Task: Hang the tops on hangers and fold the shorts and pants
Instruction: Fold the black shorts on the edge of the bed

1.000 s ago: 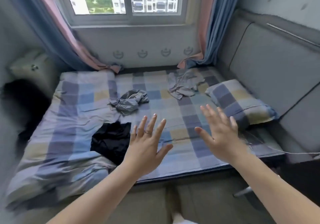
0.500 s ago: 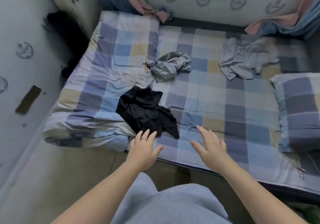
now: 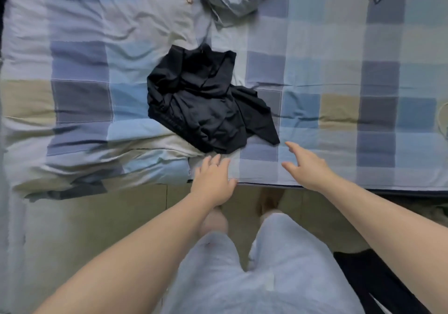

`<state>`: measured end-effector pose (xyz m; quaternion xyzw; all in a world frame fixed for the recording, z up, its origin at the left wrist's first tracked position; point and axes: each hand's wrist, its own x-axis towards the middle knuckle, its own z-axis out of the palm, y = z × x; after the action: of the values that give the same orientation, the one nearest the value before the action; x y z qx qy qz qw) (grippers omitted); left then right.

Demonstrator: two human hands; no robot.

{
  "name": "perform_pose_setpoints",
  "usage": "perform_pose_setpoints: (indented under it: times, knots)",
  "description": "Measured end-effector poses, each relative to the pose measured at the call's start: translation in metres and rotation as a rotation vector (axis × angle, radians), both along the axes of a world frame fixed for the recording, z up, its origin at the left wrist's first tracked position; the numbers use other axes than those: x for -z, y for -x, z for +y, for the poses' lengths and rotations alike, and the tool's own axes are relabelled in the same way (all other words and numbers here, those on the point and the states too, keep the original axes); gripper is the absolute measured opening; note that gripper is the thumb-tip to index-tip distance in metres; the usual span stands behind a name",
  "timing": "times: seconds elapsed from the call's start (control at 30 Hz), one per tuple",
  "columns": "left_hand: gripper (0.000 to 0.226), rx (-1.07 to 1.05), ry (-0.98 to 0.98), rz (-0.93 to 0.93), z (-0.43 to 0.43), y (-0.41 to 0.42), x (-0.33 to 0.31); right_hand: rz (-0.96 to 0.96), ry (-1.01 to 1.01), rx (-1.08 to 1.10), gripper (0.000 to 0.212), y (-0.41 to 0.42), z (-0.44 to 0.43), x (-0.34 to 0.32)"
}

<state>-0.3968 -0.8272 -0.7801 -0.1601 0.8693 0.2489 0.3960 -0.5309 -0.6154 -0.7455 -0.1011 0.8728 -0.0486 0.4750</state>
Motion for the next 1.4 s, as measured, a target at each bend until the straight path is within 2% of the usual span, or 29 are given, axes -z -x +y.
perform_pose_setpoints:
  times: [0.13, 0.3, 0.37, 0.53, 0.7, 0.77, 0.83, 0.87, 0.93, 1.0, 1.13, 1.2, 1.33, 1.37, 1.4]
  knots:
    - [0.062, -0.012, 0.141, 0.077, -0.050, 0.050, 0.074, -0.001, 0.071, 0.058, 0.062, 0.022, -0.037, 0.077]
    - [0.059, 0.133, 0.353, 0.269, -0.104, 0.107, 0.158, 0.050, 0.166, -0.140, 0.068, 0.071, -0.092, 0.163]
    - [0.061, 0.150, 0.418, 0.355, -0.122, 0.133, 0.181, 0.090, 0.224, -0.156, 0.072, 0.096, -0.119, 0.187]
    - [0.084, -0.018, 0.571, 0.474, -0.158, 0.198, 0.210, 0.116, 0.381, -0.057, 0.088, 0.149, -0.188, 0.225]
    - [0.102, -0.063, 0.639, 0.509, -0.186, 0.247, 0.210, 0.127, 0.399, -0.025, 0.098, 0.190, -0.233, 0.250]
    - [0.092, -0.063, 0.586, 0.417, -0.191, 0.259, 0.210, 0.116, 0.386, 0.014, 0.099, 0.199, -0.241, 0.257]
    - [0.061, -0.064, 0.544, 0.364, -0.190, 0.263, 0.210, 0.104, 0.337, -0.020, 0.095, 0.203, -0.241, 0.262]
    - [0.046, -0.095, 0.510, 0.368, -0.188, 0.263, 0.210, 0.091, 0.318, -0.035, 0.088, 0.202, -0.238, 0.264]
    - [0.026, -0.203, 0.398, 0.356, -0.176, 0.253, 0.208, 0.055, 0.314, -0.028, 0.061, 0.194, -0.228, 0.266]
    - [0.017, -0.275, 0.283, 0.311, -0.155, 0.230, 0.205, 0.033, 0.315, 0.021, 0.037, 0.180, -0.211, 0.264]
    - [0.013, -0.418, 0.015, 0.152, -0.105, 0.172, 0.187, -0.013, 0.332, 0.188, 0.022, 0.148, -0.168, 0.246]
    - [0.014, -0.442, -0.073, 0.097, -0.080, 0.147, 0.168, -0.023, 0.379, 0.220, 0.028, 0.130, -0.143, 0.225]
    - [0.015, -0.423, -0.259, 0.040, -0.028, 0.111, 0.107, -0.022, 0.494, 0.245, 0.081, 0.089, -0.090, 0.158]
    - [0.018, -0.390, -0.289, 0.027, -0.016, 0.104, 0.088, -0.016, 0.518, 0.228, 0.083, 0.081, -0.078, 0.140]
    - [0.024, -0.364, -0.312, 0.021, -0.004, 0.097, 0.069, -0.017, 0.536, 0.194, 0.076, 0.074, -0.067, 0.122]
